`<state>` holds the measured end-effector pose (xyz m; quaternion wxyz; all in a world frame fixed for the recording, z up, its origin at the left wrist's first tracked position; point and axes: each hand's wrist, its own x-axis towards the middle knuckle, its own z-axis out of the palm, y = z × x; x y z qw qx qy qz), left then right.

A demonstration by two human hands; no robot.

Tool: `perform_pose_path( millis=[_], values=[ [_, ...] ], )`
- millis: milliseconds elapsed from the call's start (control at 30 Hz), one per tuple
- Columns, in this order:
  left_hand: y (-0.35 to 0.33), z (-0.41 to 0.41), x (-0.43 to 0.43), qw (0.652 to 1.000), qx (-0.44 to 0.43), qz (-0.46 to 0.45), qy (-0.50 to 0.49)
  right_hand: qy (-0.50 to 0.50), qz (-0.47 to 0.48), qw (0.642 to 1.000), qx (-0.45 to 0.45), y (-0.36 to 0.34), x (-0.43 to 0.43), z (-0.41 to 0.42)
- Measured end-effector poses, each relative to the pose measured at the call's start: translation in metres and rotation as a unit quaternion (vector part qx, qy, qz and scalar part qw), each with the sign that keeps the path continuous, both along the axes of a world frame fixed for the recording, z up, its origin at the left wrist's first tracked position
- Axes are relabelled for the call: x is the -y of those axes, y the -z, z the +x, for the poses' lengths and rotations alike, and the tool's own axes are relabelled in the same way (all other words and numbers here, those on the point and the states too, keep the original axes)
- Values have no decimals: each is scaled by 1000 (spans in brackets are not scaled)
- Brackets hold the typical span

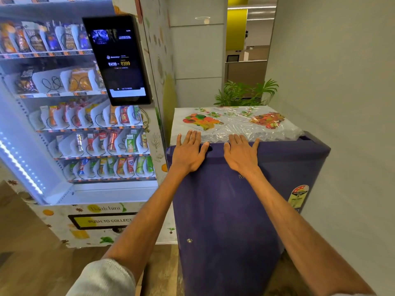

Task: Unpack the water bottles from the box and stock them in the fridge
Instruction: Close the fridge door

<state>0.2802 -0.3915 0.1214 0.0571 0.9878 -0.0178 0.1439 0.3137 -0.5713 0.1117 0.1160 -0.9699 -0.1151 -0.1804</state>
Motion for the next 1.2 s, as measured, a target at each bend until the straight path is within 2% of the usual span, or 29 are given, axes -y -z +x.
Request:
perform_pose_path(
  millis=[233, 367, 600, 833, 1000, 1100, 1200],
  values=[
    [1, -5, 6, 998, 17, -17, -51, -4, 8, 1000, 12, 2, 1, 0],
    [4, -13, 9, 997, 34, -38, -51, 0, 13, 1000, 28, 5, 1, 1],
    [16, -25, 6, 995, 86, -21, -51, 11, 37, 995, 89, 15, -1, -3],
    [43, -48, -2, 979, 176, -97, -21, -1, 84, 988, 127, 30, -14, -27],
    [72, -81, -30, 964, 166, -192, -77, -82, 110, 972, 191, 51, -49, -63],
    [99, -111, -60, 965, 131, -193, -123, -204, 216, 928, 225, 70, -84, -87],
    [126, -145, -90, 964, 104, -179, -165, -280, 262, 905, 185, 95, -123, -108]
  ],
)
